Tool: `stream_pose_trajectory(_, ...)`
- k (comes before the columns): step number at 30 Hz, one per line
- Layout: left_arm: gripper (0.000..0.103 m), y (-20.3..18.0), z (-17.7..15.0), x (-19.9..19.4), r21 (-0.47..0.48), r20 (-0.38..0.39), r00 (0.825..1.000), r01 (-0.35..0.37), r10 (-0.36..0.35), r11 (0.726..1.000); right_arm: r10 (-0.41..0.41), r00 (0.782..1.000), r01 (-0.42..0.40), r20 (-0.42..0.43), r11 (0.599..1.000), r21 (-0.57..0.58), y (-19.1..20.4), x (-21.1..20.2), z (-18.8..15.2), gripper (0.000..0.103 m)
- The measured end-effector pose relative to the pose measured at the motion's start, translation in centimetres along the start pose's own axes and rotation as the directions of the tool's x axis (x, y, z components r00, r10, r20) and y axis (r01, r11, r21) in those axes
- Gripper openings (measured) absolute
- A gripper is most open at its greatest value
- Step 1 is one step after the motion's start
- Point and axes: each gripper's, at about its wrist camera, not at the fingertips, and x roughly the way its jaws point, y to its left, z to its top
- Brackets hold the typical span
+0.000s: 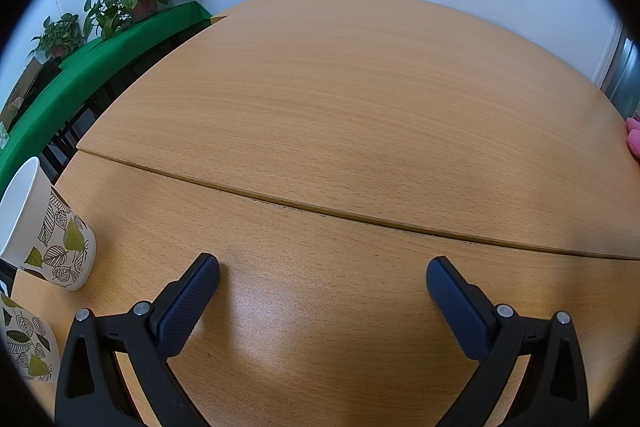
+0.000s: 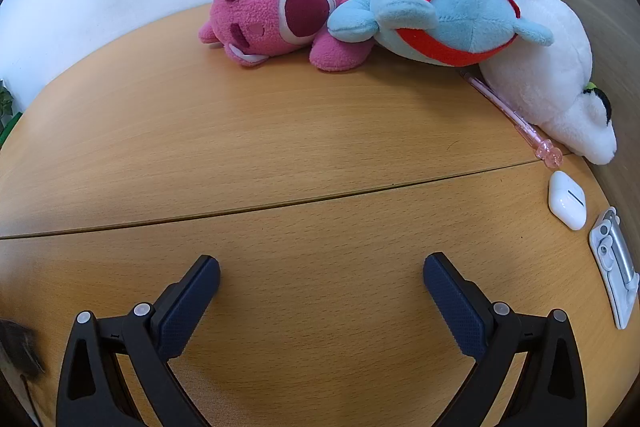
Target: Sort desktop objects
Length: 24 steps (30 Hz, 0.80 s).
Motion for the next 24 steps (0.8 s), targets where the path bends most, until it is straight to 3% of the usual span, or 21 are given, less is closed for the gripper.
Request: stream_pose_trajectory(24, 0.103, 0.17, 0.30, 0.18, -0.002, 0.001, 1.000, -0.001, 0.001, 1.000, -0.001, 1.000, 0.001, -0.001, 1.000, 0.001, 0.16, -0.16, 0.00, 0.103)
